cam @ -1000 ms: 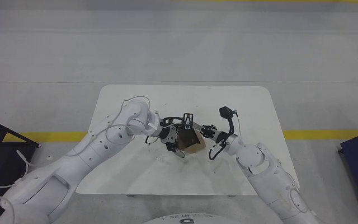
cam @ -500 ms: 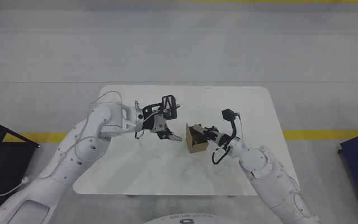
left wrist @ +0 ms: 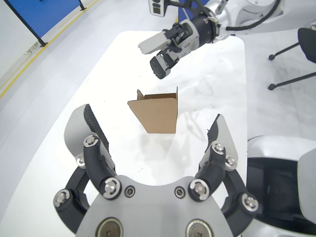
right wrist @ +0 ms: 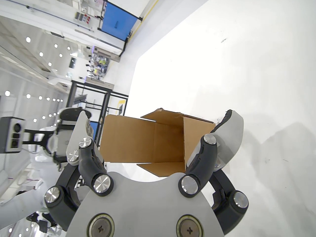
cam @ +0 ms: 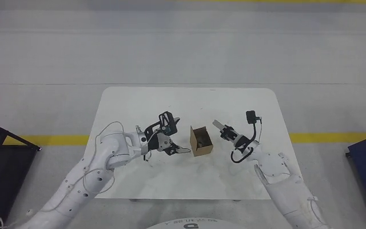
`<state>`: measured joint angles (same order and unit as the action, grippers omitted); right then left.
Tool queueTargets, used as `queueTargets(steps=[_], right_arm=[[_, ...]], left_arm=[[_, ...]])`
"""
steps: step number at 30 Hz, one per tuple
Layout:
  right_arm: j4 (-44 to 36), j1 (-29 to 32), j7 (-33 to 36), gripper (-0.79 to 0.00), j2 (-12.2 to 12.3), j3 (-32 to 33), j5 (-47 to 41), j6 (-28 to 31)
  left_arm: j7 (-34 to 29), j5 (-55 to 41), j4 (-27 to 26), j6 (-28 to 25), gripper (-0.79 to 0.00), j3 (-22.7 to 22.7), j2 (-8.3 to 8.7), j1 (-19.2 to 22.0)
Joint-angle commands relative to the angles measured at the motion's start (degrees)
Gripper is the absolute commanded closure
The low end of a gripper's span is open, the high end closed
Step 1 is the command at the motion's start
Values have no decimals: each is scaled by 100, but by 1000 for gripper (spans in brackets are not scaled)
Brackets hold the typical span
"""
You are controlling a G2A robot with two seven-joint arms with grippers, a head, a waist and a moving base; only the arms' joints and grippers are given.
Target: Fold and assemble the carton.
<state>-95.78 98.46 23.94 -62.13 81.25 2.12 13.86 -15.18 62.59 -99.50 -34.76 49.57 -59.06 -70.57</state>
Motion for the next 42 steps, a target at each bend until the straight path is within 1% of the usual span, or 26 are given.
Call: queueTargets(steps=[1, 5, 9, 11, 14, 17, 22, 27, 32, 40, 41, 42], right_arm=[[31, 121, 88, -785, 18, 157, -185, 268], [-47, 206, 205, -785, 34, 214, -105, 360], [-141, 200, 181, -785, 28, 151, 44, 254], [-174, 204, 168, -785, 25, 124, 111, 248], [-219, 220, 149, -785, 23, 98, 200, 246], [-243, 235, 128, -785, 21, 91, 222, 262], [-268, 229, 111, -785, 16, 60, 273, 234], [-357, 182, 31, -785, -1, -68, 492, 30], [-424, 112, -54, -785, -24, -223, 683, -174], [-530, -23, -75, -785, -58, -490, 922, -290], [-543, -49, -88, -745, -66, -524, 885, -267], [-551, -72, -106, -757, -74, -556, 827, -231]], left_arm=[[75, -41, 225, 94, -785, -331, -110, 160], [19, 113, 561, 572, -785, -769, -316, 481], [-42, 454, 804, 1367, -785, -1107, -525, 738], [-114, 616, 893, 1626, -785, -1291, -622, 822], [-342, 962, 1003, 2051, -785, -1450, -734, 961], [-537, 1338, 1006, 2525, -785, -1466, -789, 997], [-873, 1763, 906, 2893, -785, -1283, -781, 955], [-972, 2002, 781, 2980, -785, -952, -735, 918], [-953, 2021, 736, 2769, -785, -697, -715, 938], [-686, 1874, 954, 2482, -785, -409, -727, 958], [-667, 1878, 987, 2475, -785, -350, -724, 970], [-642, 1872, 1000, 2452, -785, -294, -720, 975]])
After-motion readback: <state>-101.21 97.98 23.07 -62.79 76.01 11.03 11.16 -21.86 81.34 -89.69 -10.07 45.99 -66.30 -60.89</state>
